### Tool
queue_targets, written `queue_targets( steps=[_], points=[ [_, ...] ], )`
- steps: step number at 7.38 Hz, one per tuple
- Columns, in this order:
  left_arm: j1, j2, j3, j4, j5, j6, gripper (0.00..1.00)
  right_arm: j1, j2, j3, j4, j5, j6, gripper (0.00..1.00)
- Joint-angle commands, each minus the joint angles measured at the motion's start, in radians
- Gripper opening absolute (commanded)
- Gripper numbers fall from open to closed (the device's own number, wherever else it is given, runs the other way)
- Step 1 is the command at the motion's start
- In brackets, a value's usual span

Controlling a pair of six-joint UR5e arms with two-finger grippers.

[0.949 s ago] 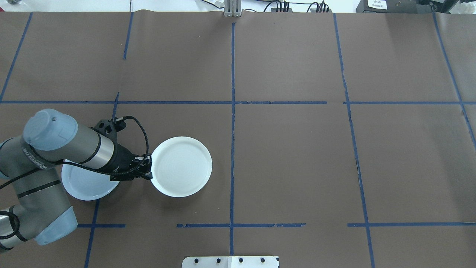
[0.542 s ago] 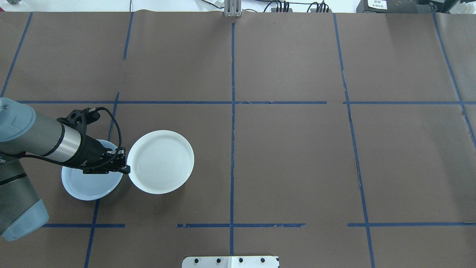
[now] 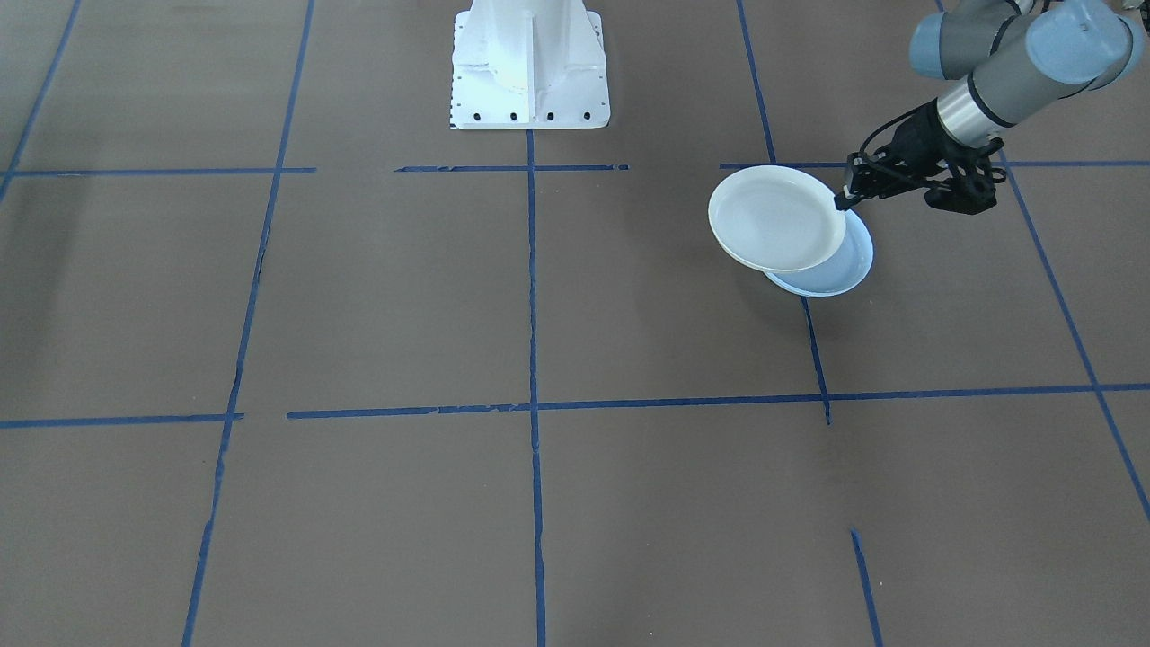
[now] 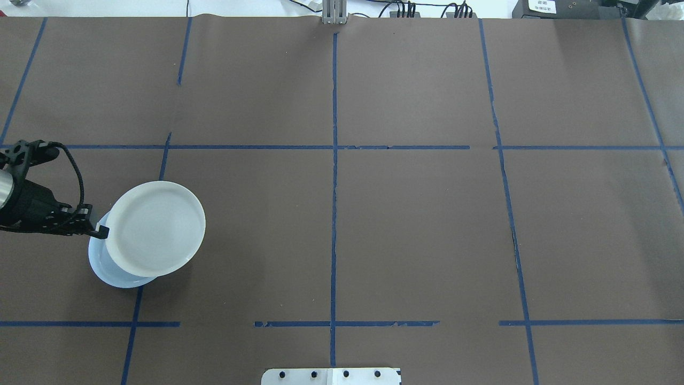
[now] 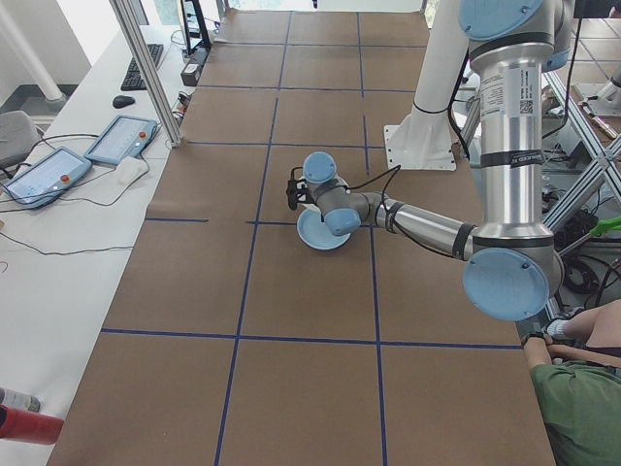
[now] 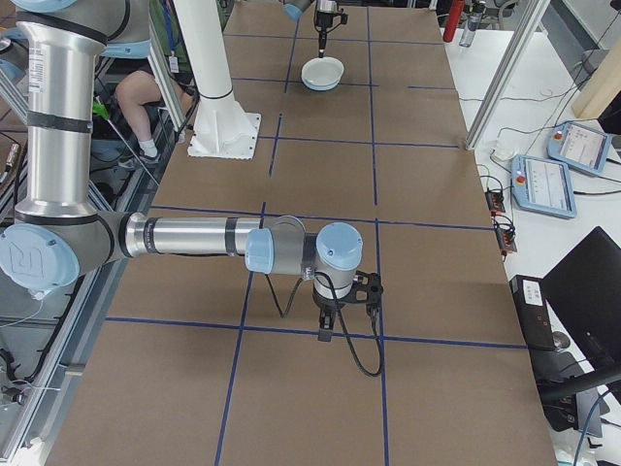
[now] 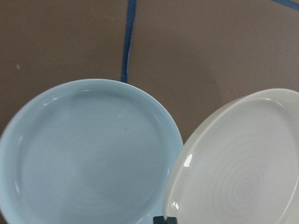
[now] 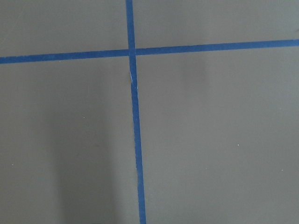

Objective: Stack plate in center

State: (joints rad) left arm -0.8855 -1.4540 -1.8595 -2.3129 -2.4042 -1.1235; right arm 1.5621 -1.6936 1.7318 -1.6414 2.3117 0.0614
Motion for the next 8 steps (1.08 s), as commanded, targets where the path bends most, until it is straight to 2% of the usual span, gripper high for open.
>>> queue_targets(
  steps=[1, 4, 8],
  points=[
    [-0.097, 0.017, 0.087, -0.003, -0.123, 0.178, 0.0, 0.0, 0.0, 0.0, 0.0, 0.0, 0.0, 1.0],
    [-0.09, -0.012, 0.184, -0.022, -0.122, 0.186, 0.0, 0.0, 0.0, 0.0, 0.0, 0.0, 0.0, 1.0],
    [-0.087, -0.031, 0.197, -0.022, -0.122, 0.177, 0.0, 0.0, 0.0, 0.0, 0.0, 0.0, 0.0, 1.0]
  ],
)
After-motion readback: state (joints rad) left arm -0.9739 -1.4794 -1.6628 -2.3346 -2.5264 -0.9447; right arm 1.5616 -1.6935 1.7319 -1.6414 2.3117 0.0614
